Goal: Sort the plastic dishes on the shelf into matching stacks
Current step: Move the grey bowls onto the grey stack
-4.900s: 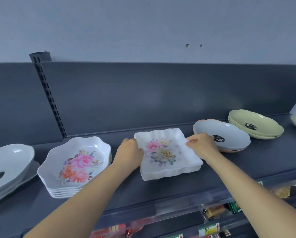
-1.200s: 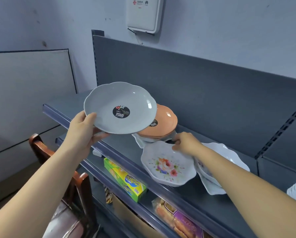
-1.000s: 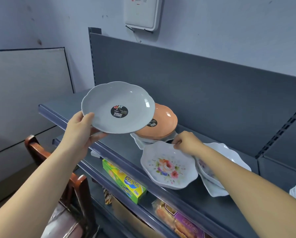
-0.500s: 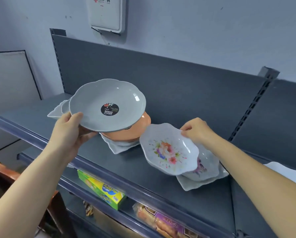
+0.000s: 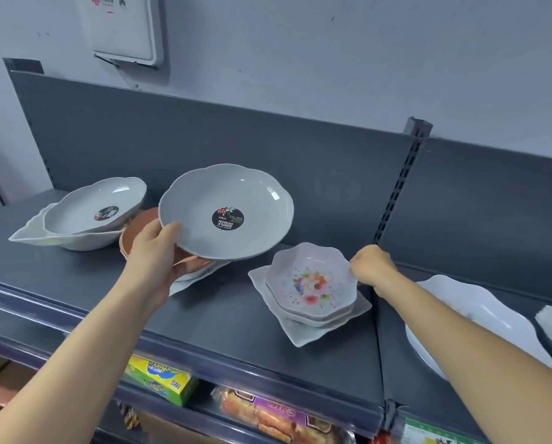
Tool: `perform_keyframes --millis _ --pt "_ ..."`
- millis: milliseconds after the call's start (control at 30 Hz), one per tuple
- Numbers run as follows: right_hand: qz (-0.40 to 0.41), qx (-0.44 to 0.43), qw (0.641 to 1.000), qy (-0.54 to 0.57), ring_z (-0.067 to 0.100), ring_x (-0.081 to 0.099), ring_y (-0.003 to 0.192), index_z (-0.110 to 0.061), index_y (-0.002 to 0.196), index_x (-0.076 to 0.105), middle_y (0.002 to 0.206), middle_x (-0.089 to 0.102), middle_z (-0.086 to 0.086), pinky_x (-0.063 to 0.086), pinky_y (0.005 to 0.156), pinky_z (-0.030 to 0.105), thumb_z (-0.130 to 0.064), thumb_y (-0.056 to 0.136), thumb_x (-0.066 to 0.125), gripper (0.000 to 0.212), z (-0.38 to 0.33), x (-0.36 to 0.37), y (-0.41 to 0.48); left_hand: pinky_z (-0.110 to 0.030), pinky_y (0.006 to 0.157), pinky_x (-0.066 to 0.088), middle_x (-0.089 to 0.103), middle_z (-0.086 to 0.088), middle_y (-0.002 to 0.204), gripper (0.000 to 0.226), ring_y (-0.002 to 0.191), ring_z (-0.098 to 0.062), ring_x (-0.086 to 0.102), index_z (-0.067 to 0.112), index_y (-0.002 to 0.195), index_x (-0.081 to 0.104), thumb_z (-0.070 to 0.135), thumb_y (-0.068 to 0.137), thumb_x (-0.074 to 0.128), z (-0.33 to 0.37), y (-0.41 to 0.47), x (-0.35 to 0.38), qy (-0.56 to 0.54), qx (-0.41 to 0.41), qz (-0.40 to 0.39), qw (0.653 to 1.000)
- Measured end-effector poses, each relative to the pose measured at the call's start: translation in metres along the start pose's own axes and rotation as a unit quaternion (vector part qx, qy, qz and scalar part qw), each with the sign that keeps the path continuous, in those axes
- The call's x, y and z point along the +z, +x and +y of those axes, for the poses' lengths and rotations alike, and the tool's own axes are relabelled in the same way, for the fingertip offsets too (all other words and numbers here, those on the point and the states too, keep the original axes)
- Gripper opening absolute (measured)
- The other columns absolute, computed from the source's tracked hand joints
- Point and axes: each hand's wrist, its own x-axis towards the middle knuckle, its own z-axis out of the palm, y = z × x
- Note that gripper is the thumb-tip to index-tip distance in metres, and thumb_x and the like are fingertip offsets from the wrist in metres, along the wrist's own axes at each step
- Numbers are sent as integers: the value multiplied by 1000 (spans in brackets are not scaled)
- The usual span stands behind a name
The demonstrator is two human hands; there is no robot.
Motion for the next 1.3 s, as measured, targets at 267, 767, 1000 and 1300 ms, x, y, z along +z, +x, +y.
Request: perform_keyframes --millis 267,767,1000,1300 --pt "-30 -17 999 -43 29 62 88 -1 106 67 111 63 14 47 62 29 1 86 47 28 9 8 -2 -28 60 60 68 -1 97 26 73 -15 72 20 103 62 9 94 41 -9 1 11 -3 -14 -13 1000" --pt "-154 50 973 167 36 69 91 2 98 56 112 63 22 61 65 41 4 79 71 24 15 19 -14 -23 54 58 67 -2 101 24 83 -21 67 21 107 60 12 96 40 -15 4 9 -1 -25 -16 1000" --pt "-166 64 951 253 34 68 84 7 111 59 110 66 23 60 63 42 10 82 66 30 14 8 -24 -24 55 59 67 -3 102 23 81 -21 68 20 106 61 13 96 41 -16 8 9 -7 -28 -15 999" --pt "-94 26 943 317 21 68 69 7 106 64 99 70 18 55 46 25 5 82 66 24 19 -45 -45 -26 60 58 67 0 99 23 78 -17 67 18 103 61 11 94 42 2 14 36 -17 -10 -16 1000"
